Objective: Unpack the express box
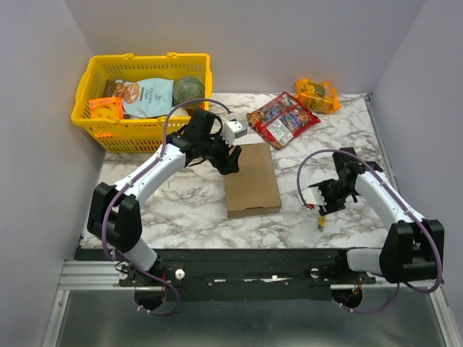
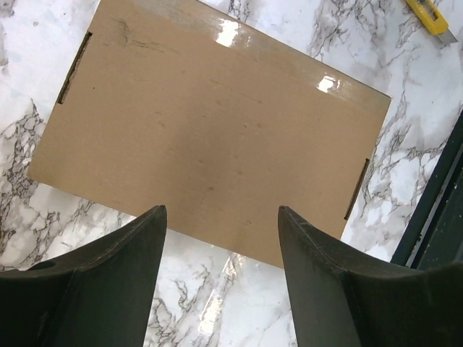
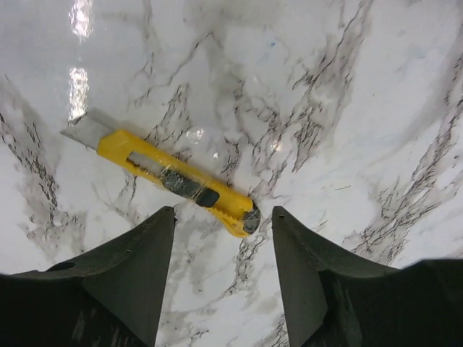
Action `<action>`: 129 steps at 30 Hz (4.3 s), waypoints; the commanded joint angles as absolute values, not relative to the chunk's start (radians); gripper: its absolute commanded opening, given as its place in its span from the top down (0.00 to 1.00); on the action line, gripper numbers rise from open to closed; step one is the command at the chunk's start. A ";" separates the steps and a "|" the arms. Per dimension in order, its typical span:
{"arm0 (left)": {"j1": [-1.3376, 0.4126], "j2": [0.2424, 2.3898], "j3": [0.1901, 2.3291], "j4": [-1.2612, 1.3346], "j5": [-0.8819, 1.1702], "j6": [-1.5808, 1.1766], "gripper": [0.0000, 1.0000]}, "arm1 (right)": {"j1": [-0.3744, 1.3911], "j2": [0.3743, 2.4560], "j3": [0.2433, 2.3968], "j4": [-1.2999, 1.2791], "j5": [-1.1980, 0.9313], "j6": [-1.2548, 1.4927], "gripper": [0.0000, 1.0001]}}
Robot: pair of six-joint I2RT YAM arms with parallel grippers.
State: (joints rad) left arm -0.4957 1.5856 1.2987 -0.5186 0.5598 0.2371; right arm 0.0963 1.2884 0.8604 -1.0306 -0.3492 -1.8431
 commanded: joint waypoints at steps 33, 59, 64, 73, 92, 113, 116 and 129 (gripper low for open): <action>-0.492 1.701 1.603 -0.492 0.663 0.114 0.28 | 0.041 1.160 0.957 -1.134 -0.566 -1.886 0.86; -0.420 1.917 1.918 -0.693 1.029 -0.014 0.28 | 0.569 1.512 1.520 -0.724 -0.210 -0.939 0.94; -0.422 1.921 1.902 -0.692 1.015 -0.017 0.31 | 0.574 1.517 1.537 -0.697 -0.190 -0.943 0.94; -0.428 1.942 1.916 -0.706 1.025 -0.012 0.48 | 0.592 1.519 1.551 -0.683 -0.196 -0.948 0.94; -0.431 2.010 2.011 -0.729 1.144 0.078 1.00 | 0.635 1.534 1.539 -0.641 -0.207 -0.931 0.95; -0.310 1.786 1.526 0.813 1.232 -0.988 1.00 | 0.141 1.618 1.772 -0.525 -1.290 0.049 0.12; -0.330 1.796 1.549 0.824 1.252 -0.992 1.00 | 0.144 1.634 1.792 -0.523 -1.263 0.037 0.12; -0.356 1.859 1.630 0.810 1.273 -0.996 1.00 | 0.225 1.669 1.789 -0.434 -1.315 0.137 0.60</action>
